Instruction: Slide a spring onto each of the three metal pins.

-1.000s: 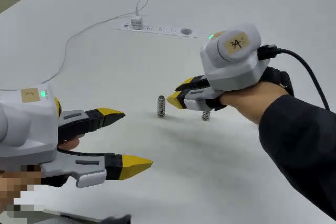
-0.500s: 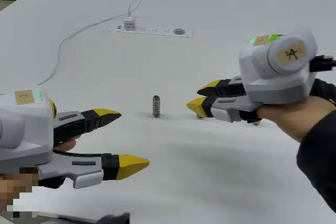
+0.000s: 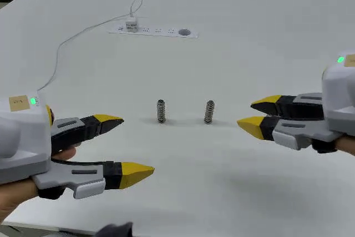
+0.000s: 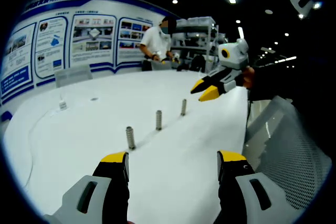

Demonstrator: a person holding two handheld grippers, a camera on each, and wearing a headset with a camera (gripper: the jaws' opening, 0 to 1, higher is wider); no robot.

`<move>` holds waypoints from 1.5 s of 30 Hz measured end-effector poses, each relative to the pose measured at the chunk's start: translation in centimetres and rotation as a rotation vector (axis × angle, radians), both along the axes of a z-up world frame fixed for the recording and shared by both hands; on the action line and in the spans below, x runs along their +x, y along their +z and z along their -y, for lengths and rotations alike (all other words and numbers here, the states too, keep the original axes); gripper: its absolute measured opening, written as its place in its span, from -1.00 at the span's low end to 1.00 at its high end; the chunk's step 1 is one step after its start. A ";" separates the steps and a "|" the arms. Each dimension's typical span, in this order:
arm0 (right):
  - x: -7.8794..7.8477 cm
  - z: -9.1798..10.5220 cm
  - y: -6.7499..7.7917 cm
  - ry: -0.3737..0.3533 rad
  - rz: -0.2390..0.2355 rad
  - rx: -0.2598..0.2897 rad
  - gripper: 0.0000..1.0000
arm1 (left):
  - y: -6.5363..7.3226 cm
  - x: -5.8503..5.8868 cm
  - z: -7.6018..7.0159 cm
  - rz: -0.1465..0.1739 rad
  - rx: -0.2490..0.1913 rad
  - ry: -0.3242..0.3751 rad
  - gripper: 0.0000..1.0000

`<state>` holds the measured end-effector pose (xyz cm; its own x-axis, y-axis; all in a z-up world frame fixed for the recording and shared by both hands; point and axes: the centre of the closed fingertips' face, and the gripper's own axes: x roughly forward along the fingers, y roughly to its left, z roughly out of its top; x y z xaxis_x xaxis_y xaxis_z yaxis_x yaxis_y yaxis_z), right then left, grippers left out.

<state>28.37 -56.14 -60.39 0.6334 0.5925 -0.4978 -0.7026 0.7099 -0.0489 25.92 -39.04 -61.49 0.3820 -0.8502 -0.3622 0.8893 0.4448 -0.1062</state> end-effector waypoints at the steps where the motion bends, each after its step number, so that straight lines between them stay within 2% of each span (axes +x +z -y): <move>1: -0.1 0.4 0.0 -0.007 0.004 0.001 -0.46 | 0.0 0.0 0.0 0.000 0.001 0.000 0.39; 6: -0.4 2.7 -0.1 -0.067 0.022 0.026 -0.42 | -0.1 0.0 0.0 -0.001 0.003 -0.001 0.39; 10: -0.7 4.1 -0.3 -0.081 0.041 0.033 -0.37 | -0.1 -0.1 0.0 -0.002 0.006 -0.002 0.39; 14: -1.1 5.2 -1.3 -0.090 0.042 0.013 -0.32 | -0.1 -0.1 -0.1 -0.002 0.005 -0.001 0.39; 21: -1.7 6.4 -2.3 -0.106 0.036 0.021 -0.17 | -0.1 0.0 -0.1 -0.004 0.001 0.001 0.39; 27: -2.1 7.0 -2.8 -0.115 0.026 0.038 0.04 | 0.0 0.0 -0.2 -0.003 -0.005 0.006 0.39; 33: -2.4 6.9 -2.9 -0.111 0.022 0.039 0.11 | 0.0 0.0 -0.1 -0.004 -0.009 0.006 0.39; 39: -2.4 6.8 -2.6 -0.109 0.034 0.065 0.19 | 0.1 0.1 -0.2 -0.006 -0.014 0.008 0.39; 45: -2.5 7.0 -2.7 -0.116 0.039 0.047 0.24 | 0.0 0.0 -0.1 -0.009 -0.010 0.002 0.40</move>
<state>25.87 -63.14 -63.09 0.7175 0.5361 -0.4448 -0.6136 0.7886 -0.0395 25.87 -38.94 -61.53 0.3807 -0.8528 -0.3575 0.8873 0.4457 -0.1186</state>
